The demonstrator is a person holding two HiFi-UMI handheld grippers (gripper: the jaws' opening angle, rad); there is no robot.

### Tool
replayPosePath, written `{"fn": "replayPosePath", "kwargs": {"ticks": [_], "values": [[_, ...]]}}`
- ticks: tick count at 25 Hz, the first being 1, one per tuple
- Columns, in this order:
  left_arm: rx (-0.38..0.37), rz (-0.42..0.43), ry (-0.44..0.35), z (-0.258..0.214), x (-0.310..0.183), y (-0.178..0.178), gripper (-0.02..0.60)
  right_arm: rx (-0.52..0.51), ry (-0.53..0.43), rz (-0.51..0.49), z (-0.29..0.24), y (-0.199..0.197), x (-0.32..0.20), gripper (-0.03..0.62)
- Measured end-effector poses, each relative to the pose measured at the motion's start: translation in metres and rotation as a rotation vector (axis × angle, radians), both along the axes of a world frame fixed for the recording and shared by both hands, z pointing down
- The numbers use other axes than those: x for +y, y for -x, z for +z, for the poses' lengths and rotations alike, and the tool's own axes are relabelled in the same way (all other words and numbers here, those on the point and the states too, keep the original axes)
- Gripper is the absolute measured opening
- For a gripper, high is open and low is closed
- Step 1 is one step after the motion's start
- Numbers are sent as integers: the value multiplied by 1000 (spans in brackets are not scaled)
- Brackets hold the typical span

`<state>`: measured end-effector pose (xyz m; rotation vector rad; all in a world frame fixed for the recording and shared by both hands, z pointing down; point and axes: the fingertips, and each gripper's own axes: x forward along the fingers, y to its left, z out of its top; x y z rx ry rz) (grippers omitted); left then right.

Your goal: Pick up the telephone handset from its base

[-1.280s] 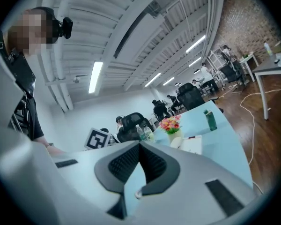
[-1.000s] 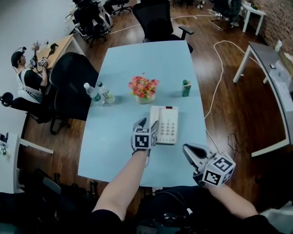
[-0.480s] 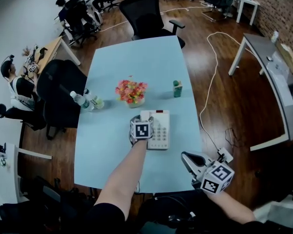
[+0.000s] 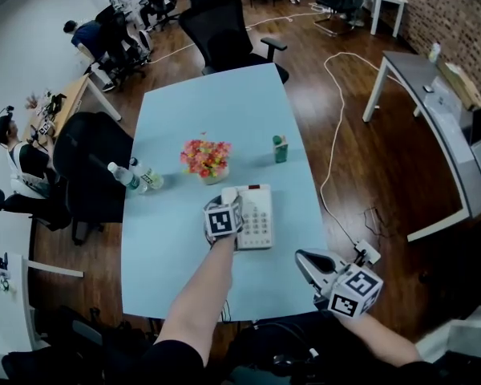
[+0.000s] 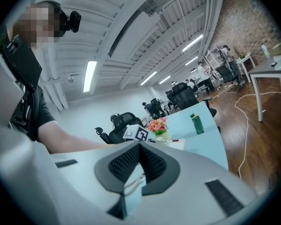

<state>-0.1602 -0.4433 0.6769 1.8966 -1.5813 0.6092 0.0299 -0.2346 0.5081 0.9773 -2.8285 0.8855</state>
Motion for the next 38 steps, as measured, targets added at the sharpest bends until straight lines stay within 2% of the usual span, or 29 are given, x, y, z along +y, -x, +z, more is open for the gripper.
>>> {"fn": "replayPosePath", "kwargs": {"ticks": [3, 9, 16, 19, 24, 30, 38], "values": [[96, 19, -92, -35, 11, -4, 244, -7, -14, -5, -4, 9, 7, 18], [293, 56, -240, -98, 61, 9, 244, -47, -48, -49, -17, 40, 20, 18], [513, 158, -392, -180, 156, 27, 242, -89, -87, -129, -29, 75, 48, 18], [591, 162, -437, -202, 196, 43, 242, -91, -93, -154, -28, 86, 56, 18], [610, 129, -452, -210, 245, 64, 242, -83, -73, -170, -20, 95, 63, 18], [575, 130, -452, -206, 273, 71, 242, -75, -9, -136, -5, 101, 64, 17], [562, 97, -470, -204, 277, 95, 242, -34, -86, -106, -13, 105, 81, 15]]}}
